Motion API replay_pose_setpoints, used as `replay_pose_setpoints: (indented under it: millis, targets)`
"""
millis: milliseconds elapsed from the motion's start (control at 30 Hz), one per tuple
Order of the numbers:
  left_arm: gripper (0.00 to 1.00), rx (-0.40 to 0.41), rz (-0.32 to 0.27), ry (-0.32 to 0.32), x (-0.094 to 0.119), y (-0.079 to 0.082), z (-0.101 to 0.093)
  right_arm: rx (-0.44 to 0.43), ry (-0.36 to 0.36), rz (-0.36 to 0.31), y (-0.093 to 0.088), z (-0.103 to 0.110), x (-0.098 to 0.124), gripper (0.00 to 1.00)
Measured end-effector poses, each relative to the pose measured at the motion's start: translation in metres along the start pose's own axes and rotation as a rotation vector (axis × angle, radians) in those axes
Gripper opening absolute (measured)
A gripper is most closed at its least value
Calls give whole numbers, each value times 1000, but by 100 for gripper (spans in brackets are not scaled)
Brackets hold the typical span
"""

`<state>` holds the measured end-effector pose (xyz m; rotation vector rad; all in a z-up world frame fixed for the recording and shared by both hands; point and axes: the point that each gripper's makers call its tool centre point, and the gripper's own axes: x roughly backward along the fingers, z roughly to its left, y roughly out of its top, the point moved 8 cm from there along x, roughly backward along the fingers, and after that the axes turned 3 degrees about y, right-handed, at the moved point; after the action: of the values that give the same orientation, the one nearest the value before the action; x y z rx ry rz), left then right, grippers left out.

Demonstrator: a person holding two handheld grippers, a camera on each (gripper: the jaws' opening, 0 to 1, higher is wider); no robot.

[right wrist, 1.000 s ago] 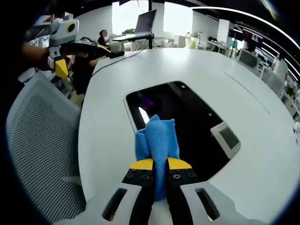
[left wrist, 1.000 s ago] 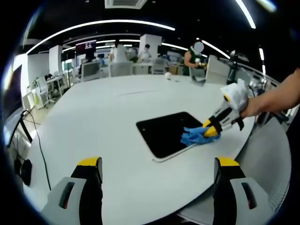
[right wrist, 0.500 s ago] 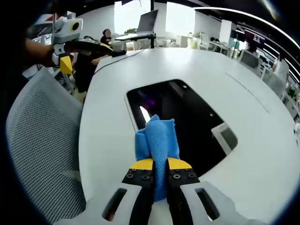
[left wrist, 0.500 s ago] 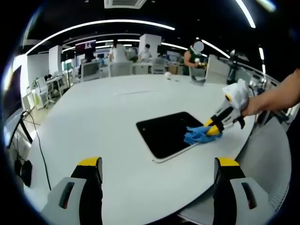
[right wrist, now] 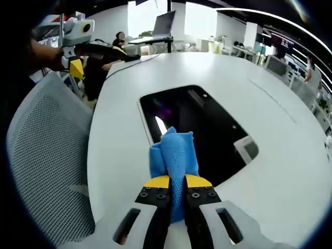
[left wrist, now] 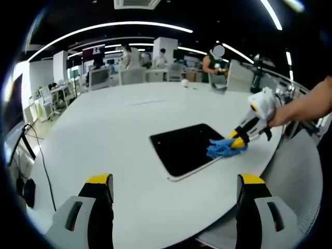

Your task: Wipe the mirror surface with the cleaning cloth until all visible marks leave the cleaned area.

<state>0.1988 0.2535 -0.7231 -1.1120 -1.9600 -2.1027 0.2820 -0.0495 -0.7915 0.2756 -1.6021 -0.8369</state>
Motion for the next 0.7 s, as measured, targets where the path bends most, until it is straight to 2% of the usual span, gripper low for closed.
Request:
replay_pose_setpoints:
  millis: [167, 700]
  targets:
    - [100, 0, 3, 3, 0, -1, 0, 0, -1, 1, -6, -3, 4, 4]
    - [100, -2, -5, 30, 1, 0, -6, 26, 9, 8, -7, -5, 6, 4]
